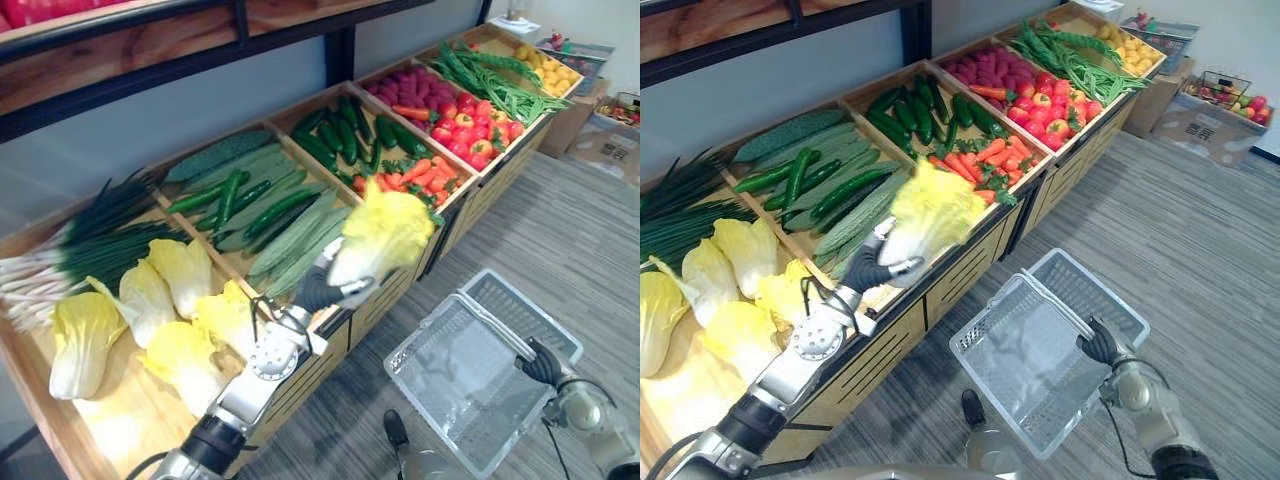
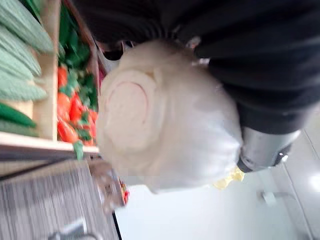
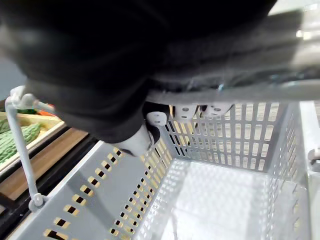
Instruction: Pick vegetable in the basket
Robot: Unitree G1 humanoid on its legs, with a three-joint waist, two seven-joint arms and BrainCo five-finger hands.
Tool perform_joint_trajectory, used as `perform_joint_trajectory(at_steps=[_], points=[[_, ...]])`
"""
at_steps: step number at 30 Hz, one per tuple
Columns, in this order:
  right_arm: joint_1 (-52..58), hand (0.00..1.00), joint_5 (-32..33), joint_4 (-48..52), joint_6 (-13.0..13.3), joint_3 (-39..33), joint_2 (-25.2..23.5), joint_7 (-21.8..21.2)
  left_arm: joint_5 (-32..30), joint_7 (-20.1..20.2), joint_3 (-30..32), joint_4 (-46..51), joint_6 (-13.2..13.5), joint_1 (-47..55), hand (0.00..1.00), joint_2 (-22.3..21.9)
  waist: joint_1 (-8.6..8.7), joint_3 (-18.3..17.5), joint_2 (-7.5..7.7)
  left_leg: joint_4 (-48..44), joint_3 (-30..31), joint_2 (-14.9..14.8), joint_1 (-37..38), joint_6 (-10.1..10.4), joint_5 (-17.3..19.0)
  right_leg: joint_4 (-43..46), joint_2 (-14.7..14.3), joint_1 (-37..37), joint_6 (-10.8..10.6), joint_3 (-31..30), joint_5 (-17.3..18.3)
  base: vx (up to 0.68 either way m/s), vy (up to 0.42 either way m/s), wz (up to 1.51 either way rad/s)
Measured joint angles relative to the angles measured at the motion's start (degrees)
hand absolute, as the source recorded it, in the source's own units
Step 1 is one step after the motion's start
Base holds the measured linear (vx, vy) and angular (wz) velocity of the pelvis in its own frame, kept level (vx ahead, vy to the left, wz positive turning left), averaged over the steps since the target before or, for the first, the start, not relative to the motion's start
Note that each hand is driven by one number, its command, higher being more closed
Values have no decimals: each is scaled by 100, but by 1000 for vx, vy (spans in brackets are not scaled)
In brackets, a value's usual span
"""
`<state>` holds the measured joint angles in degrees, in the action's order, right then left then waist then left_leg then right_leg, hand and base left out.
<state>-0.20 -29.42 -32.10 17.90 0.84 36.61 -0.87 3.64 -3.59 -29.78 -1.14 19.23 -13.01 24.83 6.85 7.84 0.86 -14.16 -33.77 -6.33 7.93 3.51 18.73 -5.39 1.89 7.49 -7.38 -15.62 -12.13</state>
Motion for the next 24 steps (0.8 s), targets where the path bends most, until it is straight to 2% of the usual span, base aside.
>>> perform_joint_trajectory(at_steps=[4, 6, 10, 14, 16, 19, 24], points=[[-120, 100, 30, 338, 64, 200, 212, -243, 20, 530, -711, 1, 252, -377, 100, 215, 95, -12, -25, -2, -240, -50, 134, 39, 23, 155, -74, 50, 109, -62, 77, 20, -10, -25], [-122, 100, 39, 603, 137, 239, 330, -410, 66, 779, -1053, 27, 342, -518, 100, 234, 107, -74, -112, -4, -428, -98, 176, 82, 48, 285, -106, 152, 206, 73, 148, 42, -38, -36], [-129, 100, 136, 944, 187, 318, 466, -735, 165, 1136, -1601, 42, 394, -786, 100, 235, 159, -172, -280, -2, -649, -176, 242, 131, 75, 393, -179, 225, 240, 147, 179, 56, -42, -20], [-116, 100, 264, 1143, 263, 483, 516, -1037, 284, 1306, -1942, 49, 401, -861, 100, 239, 236, -179, -292, -1, -715, -231, 316, 168, 96, 519, -197, 239, 270, 316, 225, 27, -50, -5], [-118, 100, 602, 1178, 256, 488, 524, -1349, 284, 1409, -2204, 53, 401, -973, 100, 237, 240, -184, -299, -4, -799, -236, 344, 191, 109, 592, -198, 265, 276, 328, 241, 4, -25, -10], [-118, 100, 849, 1244, 220, 553, 526, -1601, 284, 1474, -2381, 85, 396, -998, 100, 232, 261, -211, -330, -6, -864, -219, 337, 204, 117, 667, -190, 339, 297, 340, 254, 14, -5, -11], [-228, 100, 976, 1361, 216, 673, 534, -1960, 278, 1580, -2665, 10, 257, -1029, 100, 194, 386, -286, -401, -6, -977, -217, 365, 208, 119, 849, -202, 441, 262, 341, 337, 38, -2, -5]])
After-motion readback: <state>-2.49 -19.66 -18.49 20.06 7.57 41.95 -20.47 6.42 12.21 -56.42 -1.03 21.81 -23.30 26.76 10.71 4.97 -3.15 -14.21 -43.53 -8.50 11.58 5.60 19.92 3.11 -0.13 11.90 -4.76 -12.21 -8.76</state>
